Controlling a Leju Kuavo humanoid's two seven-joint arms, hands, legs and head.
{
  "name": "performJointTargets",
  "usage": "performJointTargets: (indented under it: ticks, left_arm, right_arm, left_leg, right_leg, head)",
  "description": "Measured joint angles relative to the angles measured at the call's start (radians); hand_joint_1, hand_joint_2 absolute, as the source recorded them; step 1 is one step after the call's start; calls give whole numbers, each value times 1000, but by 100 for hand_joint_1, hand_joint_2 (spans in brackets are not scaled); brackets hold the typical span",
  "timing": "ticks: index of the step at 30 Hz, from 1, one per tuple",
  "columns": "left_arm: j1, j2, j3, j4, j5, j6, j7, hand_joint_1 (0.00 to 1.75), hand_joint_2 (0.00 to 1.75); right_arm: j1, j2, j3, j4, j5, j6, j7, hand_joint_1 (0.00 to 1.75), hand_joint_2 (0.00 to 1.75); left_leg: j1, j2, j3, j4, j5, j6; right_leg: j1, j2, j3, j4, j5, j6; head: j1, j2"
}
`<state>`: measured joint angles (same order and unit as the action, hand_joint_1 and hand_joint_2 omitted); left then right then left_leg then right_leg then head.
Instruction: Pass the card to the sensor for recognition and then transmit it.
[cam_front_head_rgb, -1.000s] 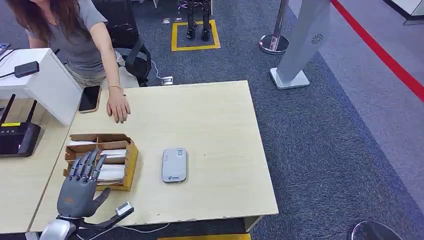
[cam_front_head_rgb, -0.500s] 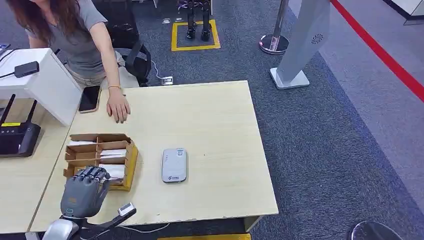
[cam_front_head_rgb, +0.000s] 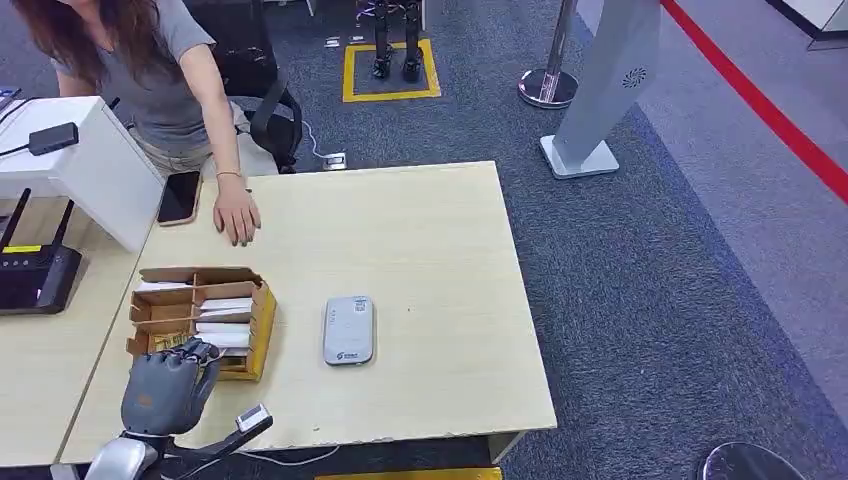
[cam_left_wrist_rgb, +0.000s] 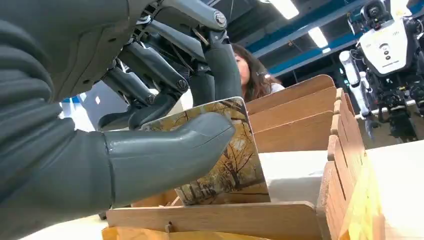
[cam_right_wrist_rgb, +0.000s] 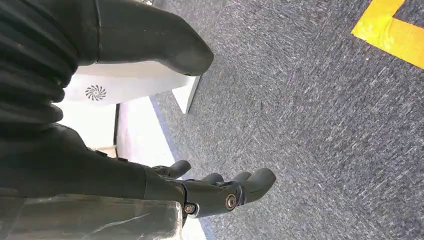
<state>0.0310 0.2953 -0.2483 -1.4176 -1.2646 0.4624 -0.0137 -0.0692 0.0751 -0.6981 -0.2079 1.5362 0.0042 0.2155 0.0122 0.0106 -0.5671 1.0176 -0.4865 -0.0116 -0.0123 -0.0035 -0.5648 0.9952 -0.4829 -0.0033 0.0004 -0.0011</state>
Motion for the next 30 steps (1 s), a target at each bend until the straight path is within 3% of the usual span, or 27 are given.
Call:
performJointTargets:
  ticks: [12,19,20,25,30]
  left_arm:
    - [-2,-2,0,-8,6,0,2,175,175]
    - [-50,-11,0,-118,58,28,0,175,175]
    - [-60,-13,0,-147,61,45,-2,175,175]
    - [-119,-12,0,-288,65,115,-20,175,175]
    - [-199,-8,0,-372,50,140,-39,175,175]
  right_arm:
    - [0,0,0,0,0,0,0,0,175]
    - [0,0,0,0,3,1,-1,0,175]
    - [-1,0,0,0,3,2,-3,0,0]
    - [-4,0,2,0,10,8,-6,0,0]
    - [-14,0,10,0,13,16,-6,0,0]
  left_leg:
    - [0,0,0,0,0,0]
    - [0,0,0,0,1,0]
    - [0,0,0,0,1,0]
    - [0,0,0,0,1,0]
    - [0,0,0,0,1,0]
  right_leg:
    - [0,0,0,0,0,0]
    - [0,0,0,0,1,0]
    - [0,0,0,0,1,0]
    - [0,0,0,0,1,0]
    - [0,-1,0,0,1,0]
  head:
    - [0,0]
    - [0,0]
    - [0,0]
    - [0,0]
    - [0,0]
